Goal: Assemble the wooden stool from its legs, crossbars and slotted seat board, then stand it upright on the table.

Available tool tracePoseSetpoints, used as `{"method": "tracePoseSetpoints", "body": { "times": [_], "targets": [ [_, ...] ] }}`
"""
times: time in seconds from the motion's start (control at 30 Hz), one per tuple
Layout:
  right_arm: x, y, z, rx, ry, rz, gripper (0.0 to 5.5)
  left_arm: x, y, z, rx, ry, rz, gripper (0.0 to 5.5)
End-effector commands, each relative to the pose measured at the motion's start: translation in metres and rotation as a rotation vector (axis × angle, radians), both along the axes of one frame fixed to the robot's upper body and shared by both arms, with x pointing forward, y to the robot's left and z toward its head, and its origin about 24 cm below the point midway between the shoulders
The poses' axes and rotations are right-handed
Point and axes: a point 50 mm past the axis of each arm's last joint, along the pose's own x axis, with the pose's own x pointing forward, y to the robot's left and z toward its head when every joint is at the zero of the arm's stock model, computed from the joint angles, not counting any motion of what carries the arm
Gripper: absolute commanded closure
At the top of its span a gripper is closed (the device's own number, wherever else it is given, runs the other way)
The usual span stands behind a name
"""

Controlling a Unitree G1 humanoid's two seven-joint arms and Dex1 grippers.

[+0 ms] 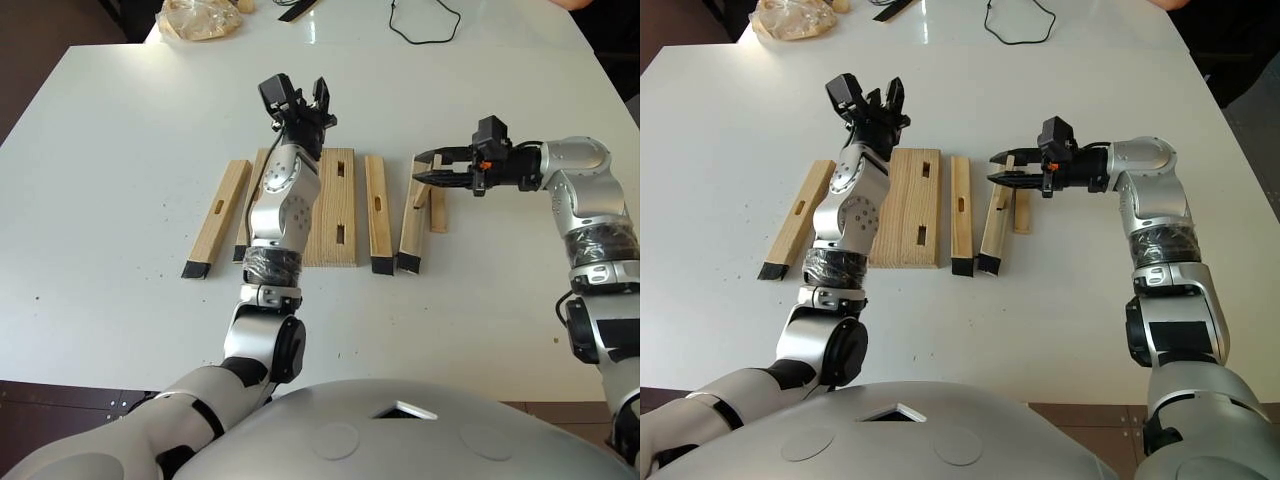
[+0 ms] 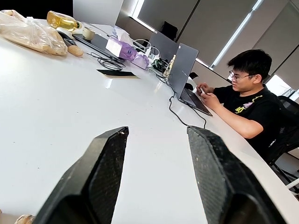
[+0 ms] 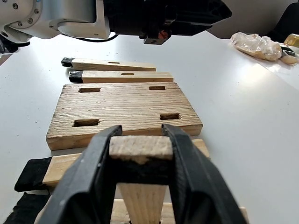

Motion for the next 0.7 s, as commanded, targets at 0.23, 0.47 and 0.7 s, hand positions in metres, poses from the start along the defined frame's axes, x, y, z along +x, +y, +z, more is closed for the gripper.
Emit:
{"method": "tracePoseSetpoints", "body": {
  "times": [0.23, 0.47, 0.7],
  "targets": [
    [-0.019, -0.012, -0.079, -0.109, 0.252, -0.127, 4.17, -0.007, -0.012, 0.001, -0.046, 0.043, -0.071, 3.19],
    [-0.024, -0.005, -0.090, -0.103, 0.274, -0.126, 4.16, -0.009, -0.010, 0.001, -0.040, 0.052, -0.078, 3.19],
    [0.001, -0.010, -0.050, -0.027, 0.065, -0.206, 3.57, -0.010, -0.007, -0.001, -0.049, 0.054, -0.046, 3.19]
  ]
}}
